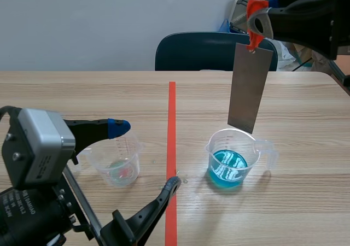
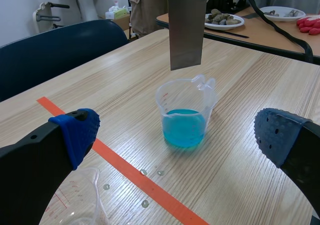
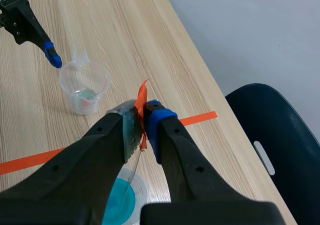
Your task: Do the redox reaction experiment
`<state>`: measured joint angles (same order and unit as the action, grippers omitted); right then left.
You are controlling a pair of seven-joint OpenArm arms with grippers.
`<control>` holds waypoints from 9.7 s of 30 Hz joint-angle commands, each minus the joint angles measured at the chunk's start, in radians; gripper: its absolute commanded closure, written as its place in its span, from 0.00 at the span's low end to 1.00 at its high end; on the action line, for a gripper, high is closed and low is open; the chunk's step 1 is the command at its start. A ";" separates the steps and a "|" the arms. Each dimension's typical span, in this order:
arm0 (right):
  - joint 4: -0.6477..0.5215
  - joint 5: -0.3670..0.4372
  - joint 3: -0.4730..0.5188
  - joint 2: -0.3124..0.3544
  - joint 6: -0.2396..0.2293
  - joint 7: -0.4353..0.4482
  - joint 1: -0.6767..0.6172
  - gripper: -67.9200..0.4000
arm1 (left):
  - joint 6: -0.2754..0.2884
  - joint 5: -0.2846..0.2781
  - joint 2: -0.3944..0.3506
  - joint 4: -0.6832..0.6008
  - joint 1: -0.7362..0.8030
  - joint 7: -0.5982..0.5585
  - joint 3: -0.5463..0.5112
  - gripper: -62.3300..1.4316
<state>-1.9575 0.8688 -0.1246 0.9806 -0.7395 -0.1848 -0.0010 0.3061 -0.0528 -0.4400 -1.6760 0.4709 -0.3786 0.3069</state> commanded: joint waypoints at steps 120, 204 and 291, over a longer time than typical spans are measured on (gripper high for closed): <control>0.440 -0.934 -0.285 -0.227 -0.006 0.742 0.003 0.99 | -0.005 -0.010 0.005 -0.008 -0.003 -0.017 -0.001 0.00; 0.440 -0.934 -0.285 -0.227 -0.006 0.740 0.003 0.99 | -0.005 -0.009 0.005 -0.008 -0.003 -0.017 -0.001 0.00; 0.440 -0.934 -0.285 -0.227 -0.006 0.731 0.003 0.99 | -0.005 -0.009 0.005 -0.008 -0.003 -0.017 -0.001 0.00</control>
<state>-1.5238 -0.0528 -0.4091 0.7399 -0.7330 0.5674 -0.0090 0.3061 -0.0528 -0.4400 -1.6760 0.4706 -0.3786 0.3069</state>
